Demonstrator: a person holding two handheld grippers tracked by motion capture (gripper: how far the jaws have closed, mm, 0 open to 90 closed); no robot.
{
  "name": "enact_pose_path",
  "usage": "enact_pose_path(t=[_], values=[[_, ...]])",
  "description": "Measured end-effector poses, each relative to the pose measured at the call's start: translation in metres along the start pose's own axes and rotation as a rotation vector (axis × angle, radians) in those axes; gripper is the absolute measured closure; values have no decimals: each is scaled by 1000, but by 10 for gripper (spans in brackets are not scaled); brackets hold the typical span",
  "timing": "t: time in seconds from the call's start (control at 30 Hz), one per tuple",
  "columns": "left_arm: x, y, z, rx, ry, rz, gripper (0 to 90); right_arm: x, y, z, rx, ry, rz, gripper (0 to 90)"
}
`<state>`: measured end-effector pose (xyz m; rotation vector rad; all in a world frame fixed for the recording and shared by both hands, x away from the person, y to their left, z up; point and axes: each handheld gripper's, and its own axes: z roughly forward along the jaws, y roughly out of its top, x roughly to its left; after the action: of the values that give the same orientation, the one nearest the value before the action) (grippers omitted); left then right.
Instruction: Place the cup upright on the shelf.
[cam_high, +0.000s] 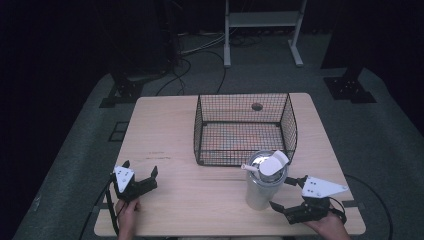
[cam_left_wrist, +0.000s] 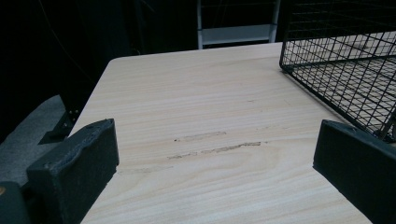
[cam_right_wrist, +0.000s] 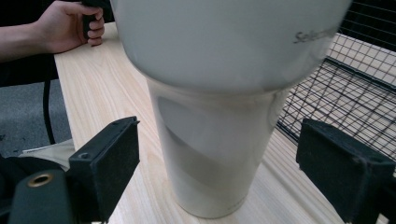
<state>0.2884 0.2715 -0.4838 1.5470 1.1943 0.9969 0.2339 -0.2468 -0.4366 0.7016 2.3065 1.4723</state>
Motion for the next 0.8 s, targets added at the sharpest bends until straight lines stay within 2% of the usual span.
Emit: enact_pose_path(t=[0.47, 0.8], values=[[0, 0, 0, 2, 2, 0, 0, -1, 1, 14, 3, -3, -6, 124], [0, 0, 0, 3, 2, -2, 0, -2, 2, 30, -39, 2, -21, 94]])
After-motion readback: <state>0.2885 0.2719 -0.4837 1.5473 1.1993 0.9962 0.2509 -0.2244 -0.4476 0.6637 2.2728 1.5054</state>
